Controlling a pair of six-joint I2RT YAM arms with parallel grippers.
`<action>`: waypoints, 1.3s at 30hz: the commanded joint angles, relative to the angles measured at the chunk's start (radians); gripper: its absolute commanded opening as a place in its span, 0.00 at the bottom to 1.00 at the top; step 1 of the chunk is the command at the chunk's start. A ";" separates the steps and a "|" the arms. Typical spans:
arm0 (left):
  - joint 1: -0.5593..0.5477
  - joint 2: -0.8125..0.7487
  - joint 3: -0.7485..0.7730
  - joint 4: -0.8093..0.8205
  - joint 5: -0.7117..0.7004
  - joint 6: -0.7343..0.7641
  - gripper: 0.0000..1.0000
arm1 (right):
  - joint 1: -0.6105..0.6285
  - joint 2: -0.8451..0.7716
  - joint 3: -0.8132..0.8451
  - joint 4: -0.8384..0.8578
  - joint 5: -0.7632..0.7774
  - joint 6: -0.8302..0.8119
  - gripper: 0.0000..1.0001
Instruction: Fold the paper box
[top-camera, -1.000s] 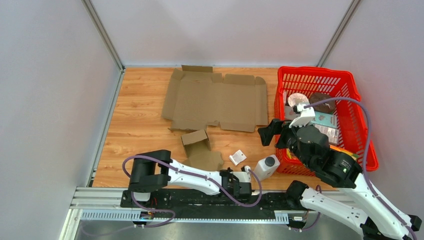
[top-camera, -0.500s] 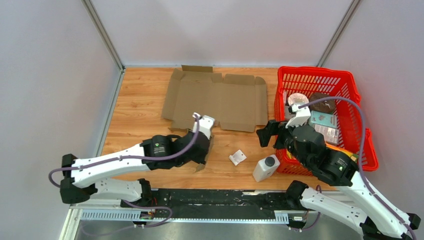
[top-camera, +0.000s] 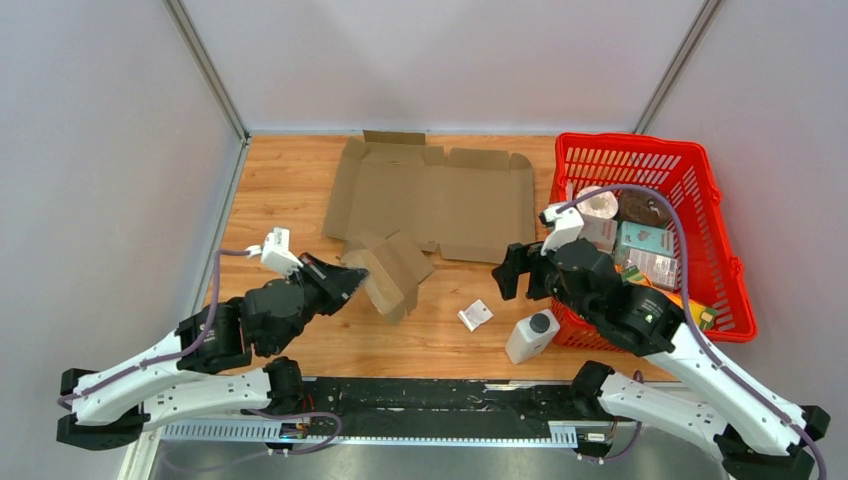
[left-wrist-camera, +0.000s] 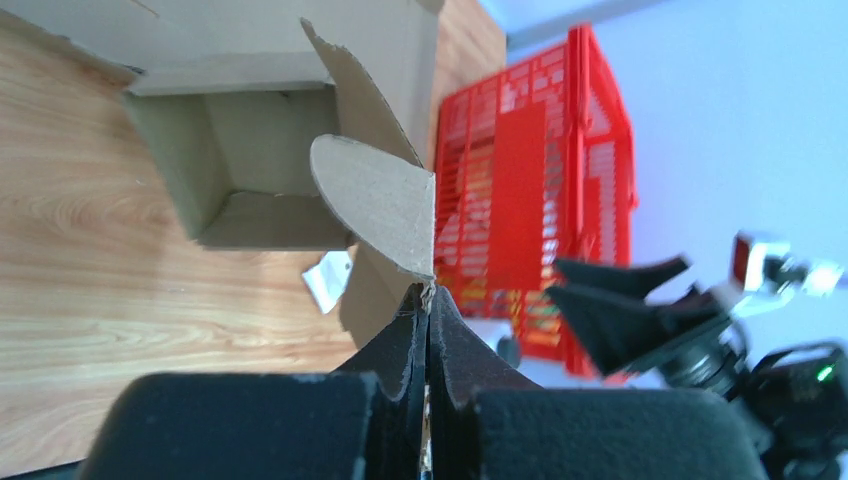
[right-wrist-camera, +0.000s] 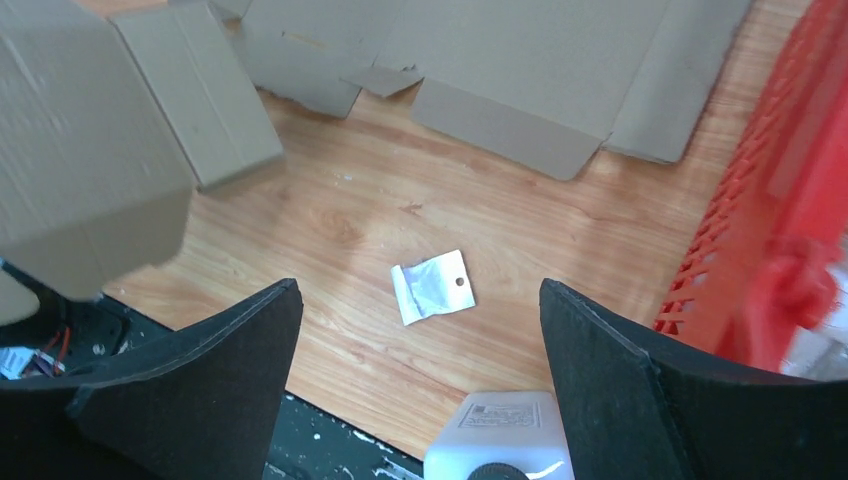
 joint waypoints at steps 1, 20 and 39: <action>0.005 0.034 0.094 -0.212 -0.192 -0.349 0.00 | 0.048 0.060 -0.001 0.066 -0.079 -0.087 0.91; 0.076 0.281 0.253 -0.687 -0.080 -0.923 0.00 | 0.323 0.243 -0.128 0.528 -0.231 -0.212 0.94; 0.151 0.276 0.216 -0.730 -0.077 -1.014 0.00 | 0.370 0.479 -0.202 0.892 -0.135 -0.317 0.94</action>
